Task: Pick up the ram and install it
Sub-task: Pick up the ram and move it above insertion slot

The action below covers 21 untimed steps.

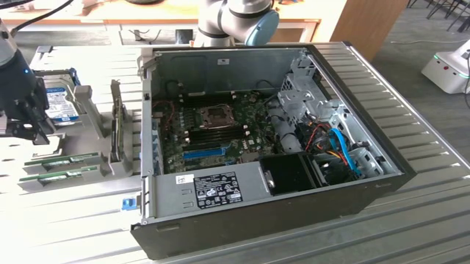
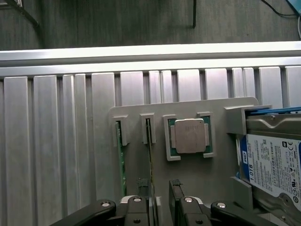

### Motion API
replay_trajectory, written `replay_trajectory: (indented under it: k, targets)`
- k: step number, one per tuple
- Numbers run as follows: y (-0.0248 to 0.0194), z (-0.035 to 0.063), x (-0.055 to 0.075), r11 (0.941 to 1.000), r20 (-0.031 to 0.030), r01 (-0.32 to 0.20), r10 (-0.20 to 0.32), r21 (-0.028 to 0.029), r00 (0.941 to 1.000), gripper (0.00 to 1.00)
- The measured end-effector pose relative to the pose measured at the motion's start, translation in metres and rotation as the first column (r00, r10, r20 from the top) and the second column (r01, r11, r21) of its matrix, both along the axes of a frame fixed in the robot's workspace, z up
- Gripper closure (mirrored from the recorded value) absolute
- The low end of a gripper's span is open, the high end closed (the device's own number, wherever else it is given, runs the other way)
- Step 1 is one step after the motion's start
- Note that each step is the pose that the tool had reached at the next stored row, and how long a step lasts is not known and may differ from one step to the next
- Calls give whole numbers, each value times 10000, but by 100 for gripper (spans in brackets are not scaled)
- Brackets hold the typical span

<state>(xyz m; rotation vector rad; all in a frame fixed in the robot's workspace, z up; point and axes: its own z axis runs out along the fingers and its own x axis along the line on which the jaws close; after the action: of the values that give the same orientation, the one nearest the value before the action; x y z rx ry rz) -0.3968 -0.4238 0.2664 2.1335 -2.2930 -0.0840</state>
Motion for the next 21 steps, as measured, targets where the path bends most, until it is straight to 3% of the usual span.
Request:
replay_trajectory:
  k: [7, 15, 21]
  targets:
    - [0, -81, 0, 10000, -1, 1, -1, 0, 10000, 69]
    - [-1, -84, -1, 10000, 1, 2, -2, 1, 10000, 69]
    - [-37, -82, 0, 10000, 0, 1, -1, 0, 10000, 69]
